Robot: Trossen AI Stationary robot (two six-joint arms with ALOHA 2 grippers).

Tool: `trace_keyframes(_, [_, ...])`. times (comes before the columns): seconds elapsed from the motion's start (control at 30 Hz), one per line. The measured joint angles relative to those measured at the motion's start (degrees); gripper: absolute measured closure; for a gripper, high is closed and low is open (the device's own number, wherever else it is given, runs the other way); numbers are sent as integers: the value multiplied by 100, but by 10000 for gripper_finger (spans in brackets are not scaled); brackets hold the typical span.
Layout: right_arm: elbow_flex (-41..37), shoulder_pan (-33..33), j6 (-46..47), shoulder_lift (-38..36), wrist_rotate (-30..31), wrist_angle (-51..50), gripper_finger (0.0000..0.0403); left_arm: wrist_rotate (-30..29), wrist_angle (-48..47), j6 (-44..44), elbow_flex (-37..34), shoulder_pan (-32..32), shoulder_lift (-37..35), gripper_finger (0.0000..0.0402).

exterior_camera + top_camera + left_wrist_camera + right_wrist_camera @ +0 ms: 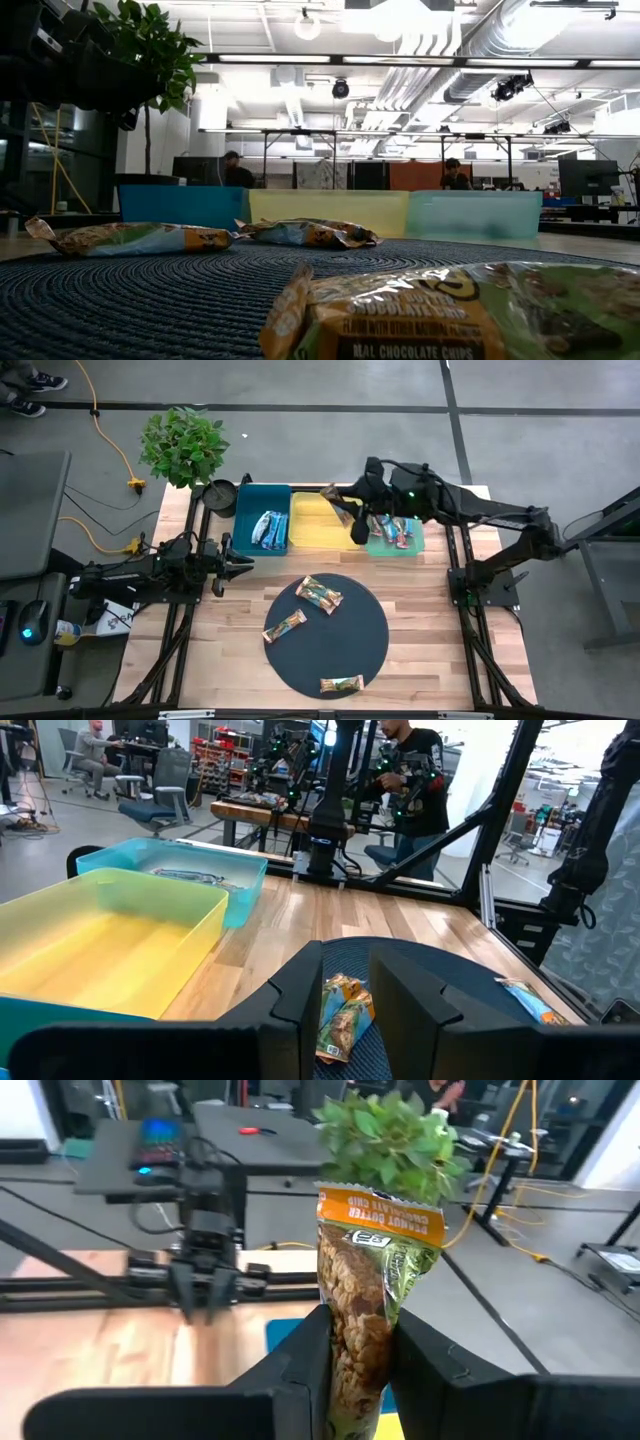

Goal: Pick and place Granola Bars by type
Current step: Put the yellow granola bar into the yellow bin

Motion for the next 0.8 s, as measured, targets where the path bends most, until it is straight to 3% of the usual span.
trace_keyframes(0.37, [0,-980,20,951,-563,620,329,0,0,2,0,2,0,319])
trace_keyframes(0.8, [0,-1920,915,2311,-999,786,329,0,0,1,1,1,0,319])
